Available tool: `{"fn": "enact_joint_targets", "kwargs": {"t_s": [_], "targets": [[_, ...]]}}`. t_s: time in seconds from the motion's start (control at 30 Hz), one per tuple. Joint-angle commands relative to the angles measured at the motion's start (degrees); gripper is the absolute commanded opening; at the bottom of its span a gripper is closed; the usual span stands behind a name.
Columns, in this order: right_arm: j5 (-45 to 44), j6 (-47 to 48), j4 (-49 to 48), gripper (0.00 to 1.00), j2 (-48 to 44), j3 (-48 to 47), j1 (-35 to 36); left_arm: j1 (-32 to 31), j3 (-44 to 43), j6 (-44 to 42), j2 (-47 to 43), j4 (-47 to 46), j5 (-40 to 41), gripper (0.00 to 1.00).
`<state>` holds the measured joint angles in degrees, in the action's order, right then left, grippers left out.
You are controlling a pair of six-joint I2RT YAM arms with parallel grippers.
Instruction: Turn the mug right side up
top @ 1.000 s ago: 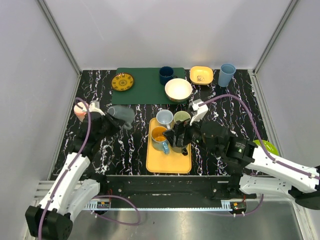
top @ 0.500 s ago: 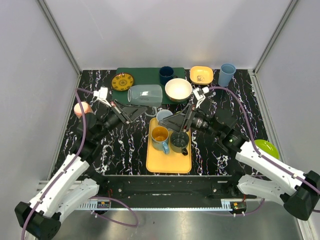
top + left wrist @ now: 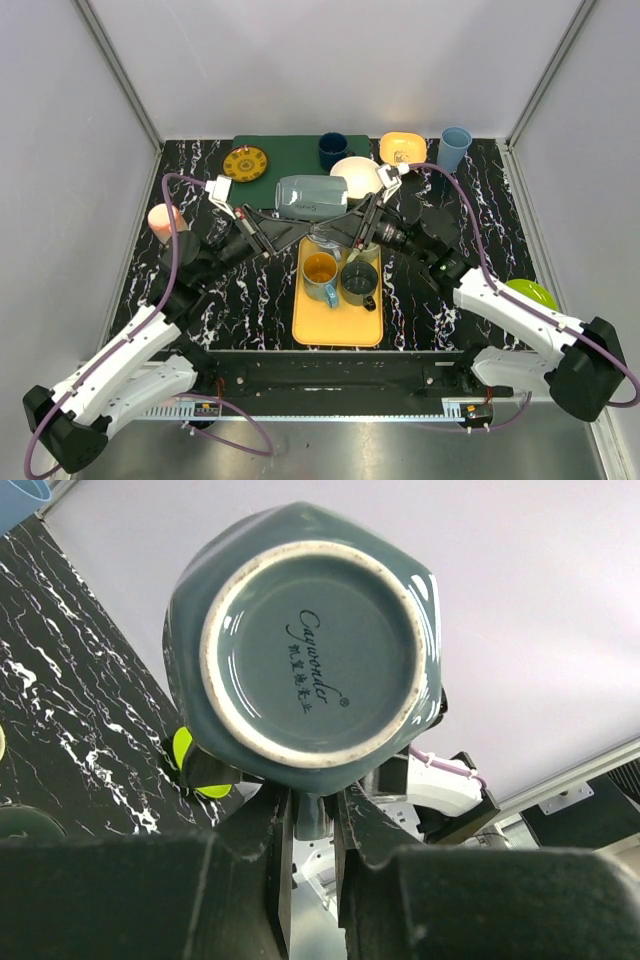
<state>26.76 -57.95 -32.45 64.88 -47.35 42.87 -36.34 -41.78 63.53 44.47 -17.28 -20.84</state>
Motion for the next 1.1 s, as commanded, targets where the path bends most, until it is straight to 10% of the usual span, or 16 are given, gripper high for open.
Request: {"fn": "enact_joint_targets", "kwargs": {"t_s": [0.0,0.4,0.53,0.67,1.07], "targets": [[1.0,-1.1,-7.1,0.7,1.3,-2.9,-1.3,-1.2,-3.0,0.3,-2.0,-9.4,1.6,0.0],[2.6,-0.8,-10.1,0.0,2.4,-3.5,-1.9,-2.3,-1.6,-0.2,-1.8,-8.8,1.5,0.0],[2.9,1.3,-5.2,0.0,0.7,-4.8,-1.9,-2.3,-1.9,-2.5,-2.5,-6.1,1.6,0.1],[0.7,11.1,9.8,0.0,-4.3,-7.2,-1.9,-2.3,-3.4,-7.9,-5.0,4.5,5.4,0.69],[-8.5,40.8,69.3,0.0,-12.1,-24.4,3.5,-2.2,-6.8,-19.0,-15.3,38.2,34.3,0.87]]}}
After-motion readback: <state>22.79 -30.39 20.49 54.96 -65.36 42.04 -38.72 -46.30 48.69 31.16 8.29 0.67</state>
